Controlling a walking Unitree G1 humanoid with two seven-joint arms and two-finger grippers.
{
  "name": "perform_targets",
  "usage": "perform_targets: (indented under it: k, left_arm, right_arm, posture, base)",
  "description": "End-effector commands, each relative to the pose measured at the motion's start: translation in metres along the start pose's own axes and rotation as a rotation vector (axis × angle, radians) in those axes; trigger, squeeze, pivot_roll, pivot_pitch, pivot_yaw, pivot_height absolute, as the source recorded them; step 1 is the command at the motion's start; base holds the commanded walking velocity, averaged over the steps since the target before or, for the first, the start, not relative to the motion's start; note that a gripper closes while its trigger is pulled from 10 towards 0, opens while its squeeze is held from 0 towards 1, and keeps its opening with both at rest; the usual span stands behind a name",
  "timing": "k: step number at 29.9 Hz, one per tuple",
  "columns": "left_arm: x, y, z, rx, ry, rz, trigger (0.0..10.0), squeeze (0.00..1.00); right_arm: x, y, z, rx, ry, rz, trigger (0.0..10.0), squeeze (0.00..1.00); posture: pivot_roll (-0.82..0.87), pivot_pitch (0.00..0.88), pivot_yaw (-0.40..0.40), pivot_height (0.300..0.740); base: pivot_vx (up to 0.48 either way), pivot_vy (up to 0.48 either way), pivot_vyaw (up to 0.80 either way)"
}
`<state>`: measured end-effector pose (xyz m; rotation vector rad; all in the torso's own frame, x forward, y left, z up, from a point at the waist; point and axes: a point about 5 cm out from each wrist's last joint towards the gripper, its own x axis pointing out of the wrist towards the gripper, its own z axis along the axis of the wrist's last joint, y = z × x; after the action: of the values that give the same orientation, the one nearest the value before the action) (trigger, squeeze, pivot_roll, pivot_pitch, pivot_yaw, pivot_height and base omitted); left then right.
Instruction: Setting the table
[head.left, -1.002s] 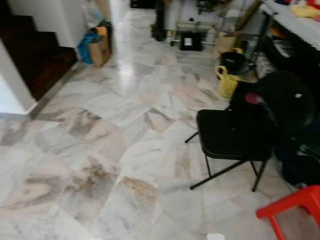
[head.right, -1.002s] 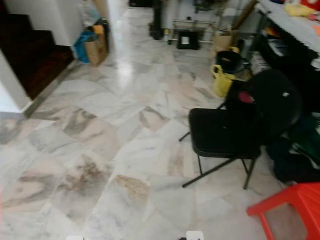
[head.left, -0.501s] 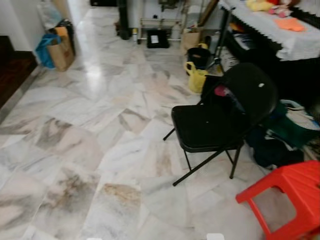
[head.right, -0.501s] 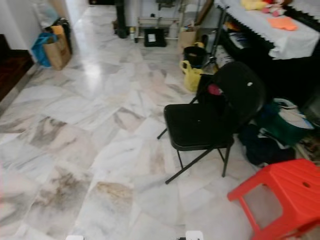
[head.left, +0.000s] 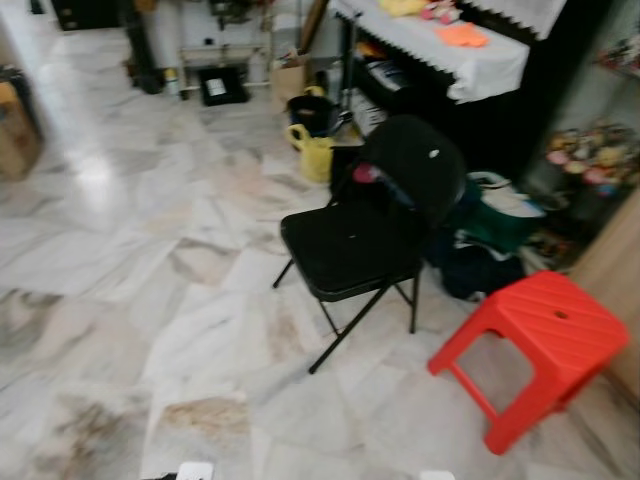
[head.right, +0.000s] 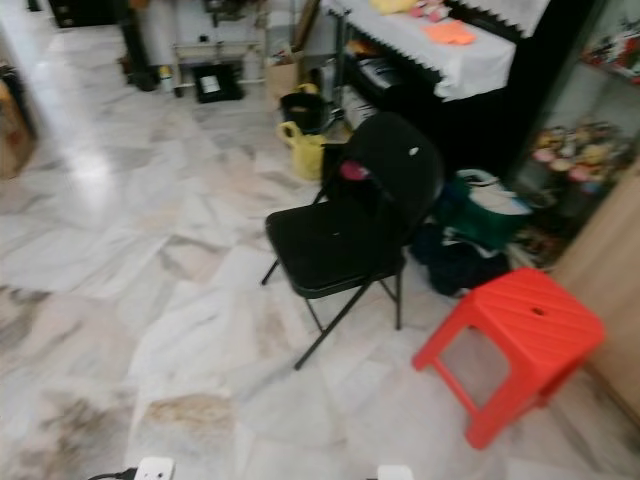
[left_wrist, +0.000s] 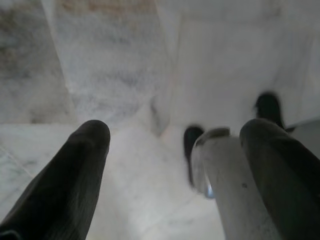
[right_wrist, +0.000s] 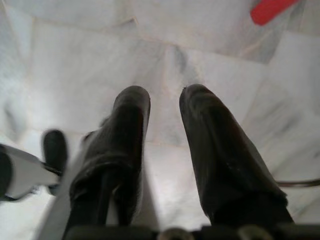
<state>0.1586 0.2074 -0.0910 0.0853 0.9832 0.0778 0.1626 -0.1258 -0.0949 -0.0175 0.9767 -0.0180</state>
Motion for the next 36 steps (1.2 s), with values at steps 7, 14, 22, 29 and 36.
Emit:
perform_targets:
  k: [7, 14, 22, 29, 36]
  left_arm:
    - [-0.010, 0.055, -0.016, -0.073, 0.075, 0.098, 10.0, 0.00]
    - [-0.011, 0.061, -0.017, -0.069, 0.081, 0.108, 10.0, 0.00]
    - [-0.009, 0.055, -0.013, -0.017, 0.073, 0.076, 10.0, 0.00]
    - [-0.008, 0.054, -0.010, -0.061, 0.059, 0.065, 10.0, 0.00]
    - [-0.007, 0.054, -0.004, -0.141, 0.032, 0.082, 10.0, 0.00]
  right_arm:
    - [0.004, -0.069, 0.018, 0.085, 0.067, -0.007, 10.0, 0.00]
    - [0.004, -0.063, 0.018, 0.061, 0.062, 0.009, 10.0, 0.00]
    - [0.004, -0.062, 0.018, 0.072, 0.060, 0.007, 10.0, 0.00]
    - [0.004, -0.063, 0.018, 0.086, 0.062, -0.008, 10.0, 0.00]
    - [0.004, -0.063, 0.015, 0.188, 0.057, -0.050, 10.0, 0.00]
  posture:
    - [0.02, 0.000, -0.011, 0.740]
    - [0.03, 0.000, -0.001, 0.740]
    - [0.03, 0.000, -0.010, 0.740]
    - [0.03, 0.000, -0.006, 0.740]
    - [0.03, 0.000, 0.000, 0.740]
  base:
    - [0.000, 0.000, -0.80]
    - [0.000, 0.000, -0.80]
    - [0.000, 0.000, -0.80]
    - [0.000, 0.000, -0.80]
    - [0.000, 0.000, -0.79]
